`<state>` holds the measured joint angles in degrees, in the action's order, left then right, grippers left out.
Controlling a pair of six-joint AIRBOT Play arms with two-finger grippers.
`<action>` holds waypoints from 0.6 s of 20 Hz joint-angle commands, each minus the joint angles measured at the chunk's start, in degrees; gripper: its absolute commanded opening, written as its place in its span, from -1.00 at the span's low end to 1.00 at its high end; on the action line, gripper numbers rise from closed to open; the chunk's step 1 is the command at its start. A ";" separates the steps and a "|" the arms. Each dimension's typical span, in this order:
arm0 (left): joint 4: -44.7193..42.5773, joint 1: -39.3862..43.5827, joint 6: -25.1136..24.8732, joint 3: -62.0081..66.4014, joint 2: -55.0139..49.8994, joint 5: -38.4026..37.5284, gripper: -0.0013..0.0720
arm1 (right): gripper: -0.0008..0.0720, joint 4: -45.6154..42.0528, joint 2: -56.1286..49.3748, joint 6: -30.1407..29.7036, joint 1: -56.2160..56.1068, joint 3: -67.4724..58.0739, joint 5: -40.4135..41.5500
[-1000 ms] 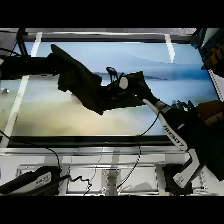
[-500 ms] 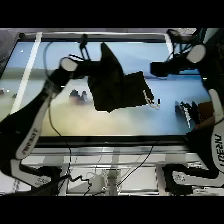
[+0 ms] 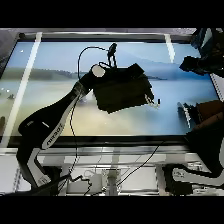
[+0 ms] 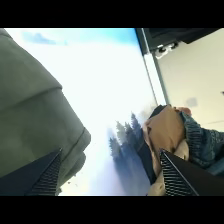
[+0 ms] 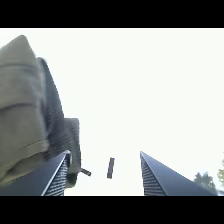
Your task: Fold the clothes and pants, and hang the long-sleeved shirts on hangers.
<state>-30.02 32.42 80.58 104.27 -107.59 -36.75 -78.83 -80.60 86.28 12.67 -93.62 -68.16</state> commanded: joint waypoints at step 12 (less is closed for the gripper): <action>-13.29 -11.82 0.02 0.50 0.48 -24.79 -0.58 | 0.91 30.77 -25.27 -9.73 -8.50 -0.39 11.32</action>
<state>-41.80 21.67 80.58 104.71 -107.13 -57.60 -48.66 -101.86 76.09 7.92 -93.69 -62.37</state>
